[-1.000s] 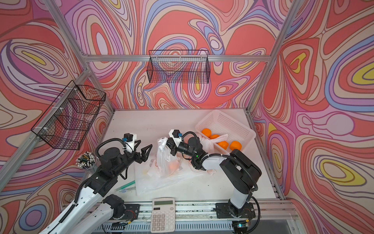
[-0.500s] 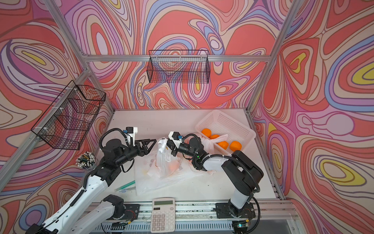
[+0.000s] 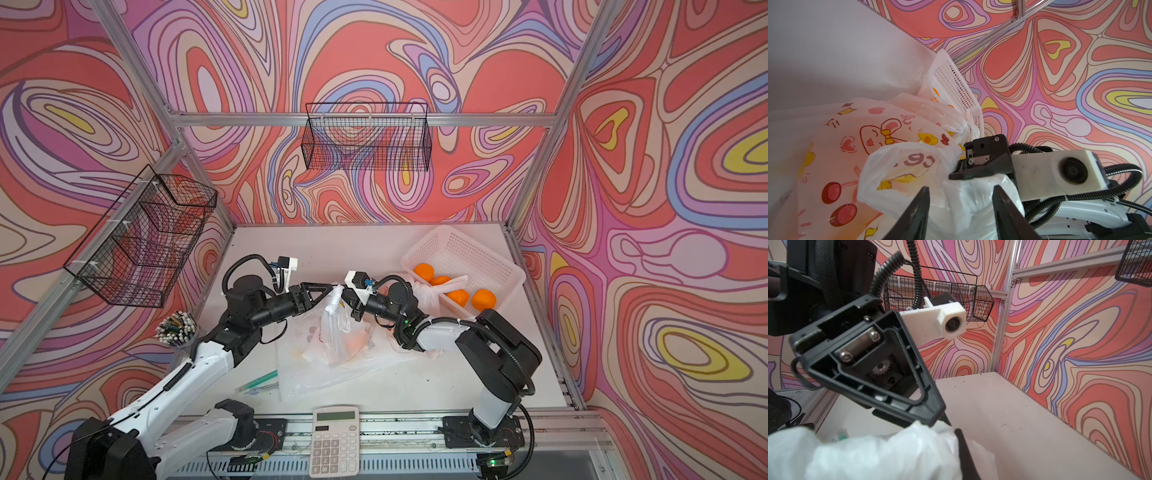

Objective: Place the oranges into plastic bags & tie knots
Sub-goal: Tie the plastic bag to the plastic bag.

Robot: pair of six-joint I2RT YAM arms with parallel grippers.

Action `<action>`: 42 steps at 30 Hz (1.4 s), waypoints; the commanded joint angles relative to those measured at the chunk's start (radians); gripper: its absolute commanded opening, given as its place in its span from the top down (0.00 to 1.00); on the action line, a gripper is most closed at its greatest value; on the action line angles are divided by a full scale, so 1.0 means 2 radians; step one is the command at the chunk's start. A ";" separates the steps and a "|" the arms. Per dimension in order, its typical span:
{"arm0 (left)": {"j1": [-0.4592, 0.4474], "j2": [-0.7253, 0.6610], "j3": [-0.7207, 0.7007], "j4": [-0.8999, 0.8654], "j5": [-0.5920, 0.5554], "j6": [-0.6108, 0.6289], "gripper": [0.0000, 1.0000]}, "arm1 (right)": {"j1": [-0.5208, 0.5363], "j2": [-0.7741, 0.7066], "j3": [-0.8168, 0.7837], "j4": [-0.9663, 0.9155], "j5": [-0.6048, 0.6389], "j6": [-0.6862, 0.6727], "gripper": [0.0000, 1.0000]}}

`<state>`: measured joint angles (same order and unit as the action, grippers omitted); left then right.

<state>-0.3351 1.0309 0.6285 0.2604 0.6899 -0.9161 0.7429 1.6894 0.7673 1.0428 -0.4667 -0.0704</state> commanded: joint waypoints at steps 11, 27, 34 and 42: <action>-0.014 0.027 0.019 0.046 0.011 -0.018 0.74 | 0.007 -0.002 0.010 0.004 0.002 -0.004 1.00; -0.016 0.018 0.011 0.044 -0.029 -0.013 1.00 | 0.007 -0.054 -0.030 -0.045 0.065 -0.035 0.74; -0.019 0.004 -0.007 0.046 -0.089 -0.045 1.00 | 0.016 -0.176 -0.104 -0.115 0.156 -0.044 0.47; -0.030 0.004 -0.006 0.042 -0.121 -0.050 1.00 | 0.152 -0.225 -0.146 -0.079 0.325 -0.082 0.35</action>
<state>-0.3843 1.0508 0.6224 0.3161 0.4873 -0.9997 0.9794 1.2366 0.5003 0.8509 0.0109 -0.1802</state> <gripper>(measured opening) 0.048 0.645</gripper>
